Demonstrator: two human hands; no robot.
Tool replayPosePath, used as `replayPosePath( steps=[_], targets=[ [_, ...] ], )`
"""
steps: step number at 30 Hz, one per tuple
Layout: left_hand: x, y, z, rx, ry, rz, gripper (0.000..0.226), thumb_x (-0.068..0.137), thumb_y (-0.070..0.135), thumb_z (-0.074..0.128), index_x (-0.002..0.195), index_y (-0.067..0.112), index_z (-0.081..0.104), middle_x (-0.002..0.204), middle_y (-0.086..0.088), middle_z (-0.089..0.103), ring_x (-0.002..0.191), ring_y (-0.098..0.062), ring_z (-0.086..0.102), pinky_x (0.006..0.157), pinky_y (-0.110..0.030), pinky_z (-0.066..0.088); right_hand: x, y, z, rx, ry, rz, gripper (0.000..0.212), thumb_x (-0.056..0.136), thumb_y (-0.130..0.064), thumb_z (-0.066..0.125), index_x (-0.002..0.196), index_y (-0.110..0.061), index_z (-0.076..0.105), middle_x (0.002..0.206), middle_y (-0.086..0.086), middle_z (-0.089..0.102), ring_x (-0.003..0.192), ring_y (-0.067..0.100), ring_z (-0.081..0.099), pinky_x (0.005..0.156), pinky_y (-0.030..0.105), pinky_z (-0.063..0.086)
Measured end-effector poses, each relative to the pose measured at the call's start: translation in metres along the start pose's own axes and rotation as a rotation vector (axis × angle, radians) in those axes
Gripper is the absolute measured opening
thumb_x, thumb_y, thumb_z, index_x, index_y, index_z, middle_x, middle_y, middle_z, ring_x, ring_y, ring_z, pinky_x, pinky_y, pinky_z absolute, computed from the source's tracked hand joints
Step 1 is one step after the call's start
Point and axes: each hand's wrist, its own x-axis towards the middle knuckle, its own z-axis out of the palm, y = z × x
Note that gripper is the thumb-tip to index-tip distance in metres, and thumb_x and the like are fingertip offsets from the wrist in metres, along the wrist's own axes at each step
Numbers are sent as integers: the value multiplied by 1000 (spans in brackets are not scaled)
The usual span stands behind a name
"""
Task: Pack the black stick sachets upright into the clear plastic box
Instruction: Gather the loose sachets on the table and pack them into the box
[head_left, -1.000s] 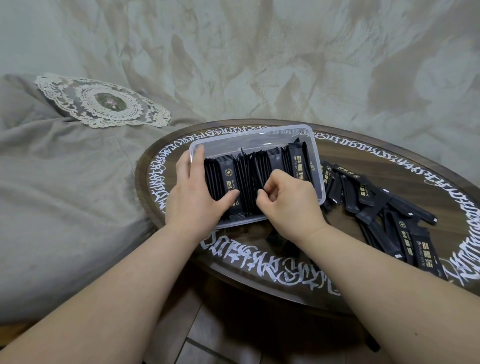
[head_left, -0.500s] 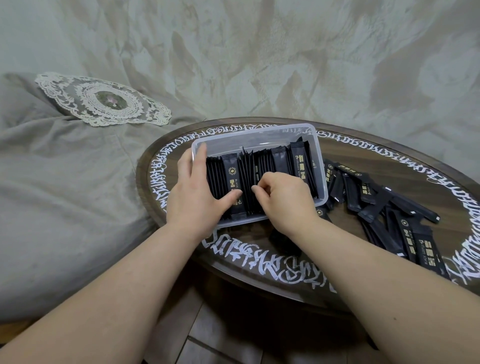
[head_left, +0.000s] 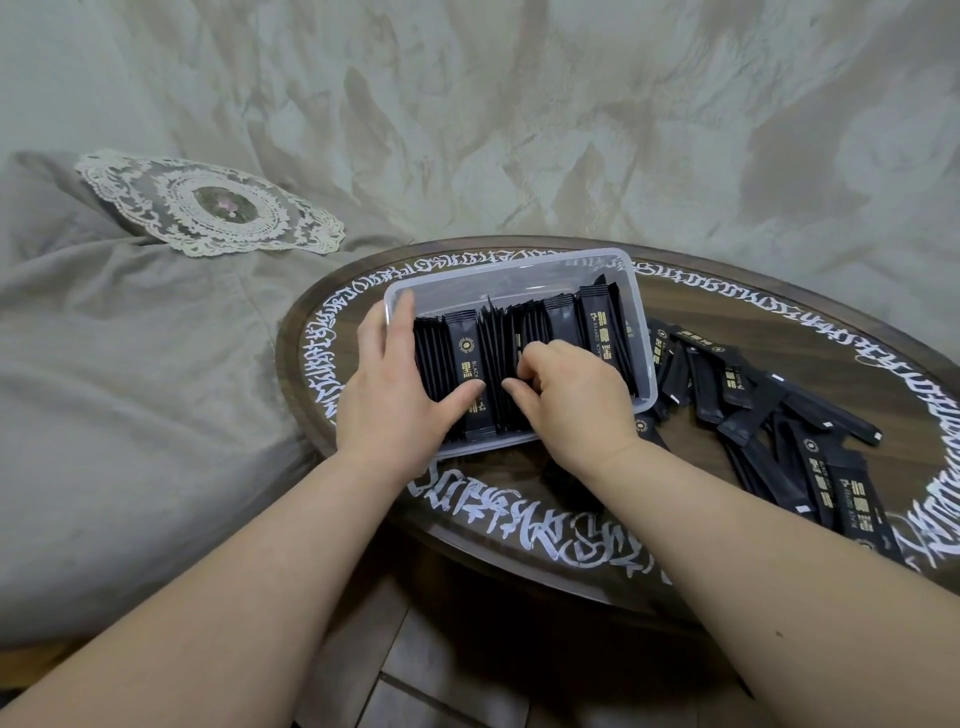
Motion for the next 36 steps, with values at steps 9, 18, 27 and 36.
replayPosePath(
  steps=[9, 18, 27, 36],
  targets=[
    [0, 2, 1, 7, 7, -7, 102, 77, 55, 70, 153, 24, 10, 156, 0, 13, 129, -26, 43, 94, -38, 42, -1, 4, 5, -55, 68, -68, 24, 88, -37, 63, 90, -13, 61, 85, 3, 60, 89, 26, 52, 66, 33, 42],
    [2, -3, 0, 23, 14, 3, 104, 74, 56, 71, 152, 24, 10, 155, 2, 16, 130, -23, 42, 94, -38, 42, -1, 10, 6, -62, 228, -173, 34, 74, -29, 79, 100, -10, 70, 82, 6, 63, 77, 31, 57, 62, 33, 51],
    [5, -4, -1, 105, 23, 38, 103, 74, 60, 69, 152, 22, 13, 154, 0, 20, 128, -26, 43, 93, -41, 43, -17, 28, -30, 73, 133, 197, 50, 90, -31, 62, 134, -13, 47, 130, 4, 52, 120, 22, 48, 98, 31, 37],
    [4, -8, 2, 137, 58, 48, 106, 71, 60, 71, 151, 17, 17, 152, -6, 26, 133, -30, 33, 109, -39, 29, -11, 15, -25, 142, 62, 325, 55, 88, -34, 65, 134, -18, 41, 120, 2, 52, 109, 21, 52, 88, 31, 39]
  ],
)
